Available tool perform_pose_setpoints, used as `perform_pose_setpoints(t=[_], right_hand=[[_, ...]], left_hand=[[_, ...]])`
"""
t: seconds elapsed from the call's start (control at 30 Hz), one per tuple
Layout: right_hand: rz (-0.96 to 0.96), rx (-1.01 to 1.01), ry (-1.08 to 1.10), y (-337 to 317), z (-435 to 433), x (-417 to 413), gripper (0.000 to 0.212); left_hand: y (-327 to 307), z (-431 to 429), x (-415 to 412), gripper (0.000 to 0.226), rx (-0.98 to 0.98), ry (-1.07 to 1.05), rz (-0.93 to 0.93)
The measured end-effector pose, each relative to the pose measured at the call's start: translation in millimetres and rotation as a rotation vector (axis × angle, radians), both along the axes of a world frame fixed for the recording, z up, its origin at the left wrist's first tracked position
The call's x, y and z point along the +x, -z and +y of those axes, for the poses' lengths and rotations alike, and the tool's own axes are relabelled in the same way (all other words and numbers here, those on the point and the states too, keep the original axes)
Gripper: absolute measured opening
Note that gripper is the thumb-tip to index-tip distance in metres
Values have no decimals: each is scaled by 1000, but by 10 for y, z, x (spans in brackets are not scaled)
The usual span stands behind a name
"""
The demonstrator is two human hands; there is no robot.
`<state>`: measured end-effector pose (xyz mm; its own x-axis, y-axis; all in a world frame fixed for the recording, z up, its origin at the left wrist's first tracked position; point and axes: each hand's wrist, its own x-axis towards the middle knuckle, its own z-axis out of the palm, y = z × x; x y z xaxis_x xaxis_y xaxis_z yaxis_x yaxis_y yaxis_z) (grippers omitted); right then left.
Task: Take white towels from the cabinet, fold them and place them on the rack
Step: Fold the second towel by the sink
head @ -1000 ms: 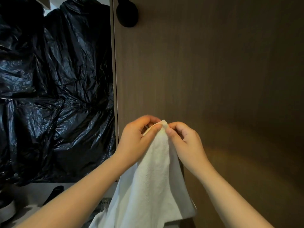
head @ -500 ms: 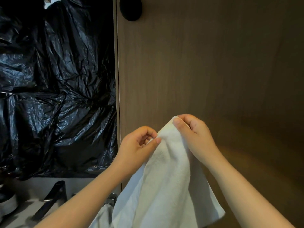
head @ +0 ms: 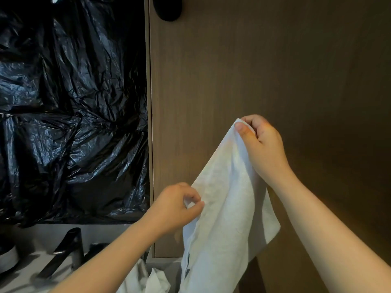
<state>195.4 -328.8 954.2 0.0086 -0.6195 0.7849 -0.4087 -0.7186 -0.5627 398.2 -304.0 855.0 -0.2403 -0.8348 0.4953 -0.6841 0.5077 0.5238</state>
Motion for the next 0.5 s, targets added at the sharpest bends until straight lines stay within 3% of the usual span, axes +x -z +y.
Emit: perform_pose_setpoints(t=[0.3,0.5], right_hand=[[4,5,34,-88,14,-44,7],[14,-16,36,-105,44,-25,8]], left_hand=[[348,-55,-10,37,70,-58,-55],[588,-27,-230,26,69,-57,41]])
